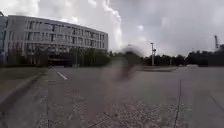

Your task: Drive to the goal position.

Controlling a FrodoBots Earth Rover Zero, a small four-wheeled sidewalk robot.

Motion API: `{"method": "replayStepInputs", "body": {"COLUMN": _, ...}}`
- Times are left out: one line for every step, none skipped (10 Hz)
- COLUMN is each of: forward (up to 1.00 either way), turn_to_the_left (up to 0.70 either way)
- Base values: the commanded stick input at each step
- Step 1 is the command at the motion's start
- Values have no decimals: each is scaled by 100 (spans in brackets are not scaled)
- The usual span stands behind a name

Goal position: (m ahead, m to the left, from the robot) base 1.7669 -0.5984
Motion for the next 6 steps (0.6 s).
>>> {"method": "replayStepInputs", "body": {"forward": 70, "turn_to_the_left": 0}}
{"method": "replayStepInputs", "body": {"forward": 70, "turn_to_the_left": 0}}
{"method": "replayStepInputs", "body": {"forward": 70, "turn_to_the_left": 0}}
{"method": "replayStepInputs", "body": {"forward": 70, "turn_to_the_left": 0}}
{"method": "replayStepInputs", "body": {"forward": 70, "turn_to_the_left": 1}}
{"method": "replayStepInputs", "body": {"forward": 70, "turn_to_the_left": 3}}
